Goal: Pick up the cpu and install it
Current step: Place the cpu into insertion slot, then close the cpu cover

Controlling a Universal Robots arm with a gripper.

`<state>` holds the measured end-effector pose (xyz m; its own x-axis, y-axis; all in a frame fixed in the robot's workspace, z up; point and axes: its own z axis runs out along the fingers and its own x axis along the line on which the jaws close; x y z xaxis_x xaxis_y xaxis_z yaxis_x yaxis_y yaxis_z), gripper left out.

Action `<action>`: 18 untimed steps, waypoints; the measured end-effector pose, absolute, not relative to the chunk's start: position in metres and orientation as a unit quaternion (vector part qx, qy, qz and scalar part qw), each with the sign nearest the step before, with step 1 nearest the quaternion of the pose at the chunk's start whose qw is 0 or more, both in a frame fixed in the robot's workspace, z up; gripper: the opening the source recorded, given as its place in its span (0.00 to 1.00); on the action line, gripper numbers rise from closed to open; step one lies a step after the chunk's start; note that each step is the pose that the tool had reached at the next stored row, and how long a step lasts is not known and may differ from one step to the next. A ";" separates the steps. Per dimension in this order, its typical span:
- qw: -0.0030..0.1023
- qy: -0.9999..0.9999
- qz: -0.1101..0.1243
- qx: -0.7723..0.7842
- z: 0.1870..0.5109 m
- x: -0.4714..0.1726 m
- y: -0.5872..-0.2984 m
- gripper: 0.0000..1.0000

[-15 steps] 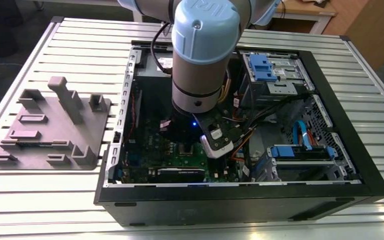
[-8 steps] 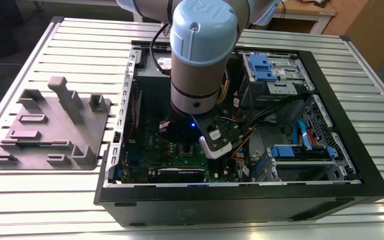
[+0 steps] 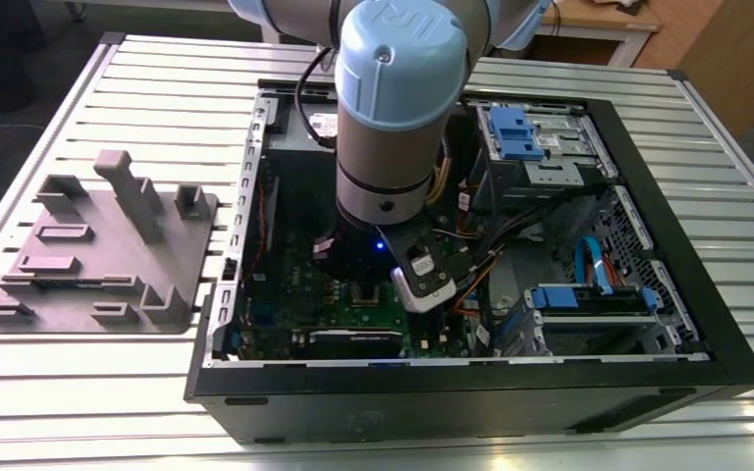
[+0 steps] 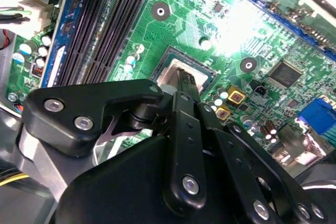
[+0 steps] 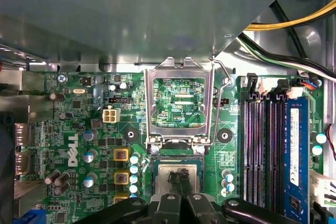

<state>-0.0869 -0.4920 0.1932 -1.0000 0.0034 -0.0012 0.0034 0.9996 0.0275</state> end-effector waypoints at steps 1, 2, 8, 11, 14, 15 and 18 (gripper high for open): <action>0.001 1.000 0.014 0.002 0.193 -0.087 -0.492 0.10; 0.001 1.000 0.014 0.002 0.193 -0.087 -0.492 0.10; 0.001 1.000 0.014 0.002 0.203 -0.087 -0.492 0.10; 0.001 1.000 0.014 0.002 0.211 -0.087 -0.492 0.10; 0.001 1.000 0.014 0.002 0.214 -0.087 -0.492 0.10; 0.001 1.000 0.014 0.002 0.214 -0.087 -0.492 0.10; 0.001 1.000 0.014 0.002 0.214 -0.092 -0.492 0.10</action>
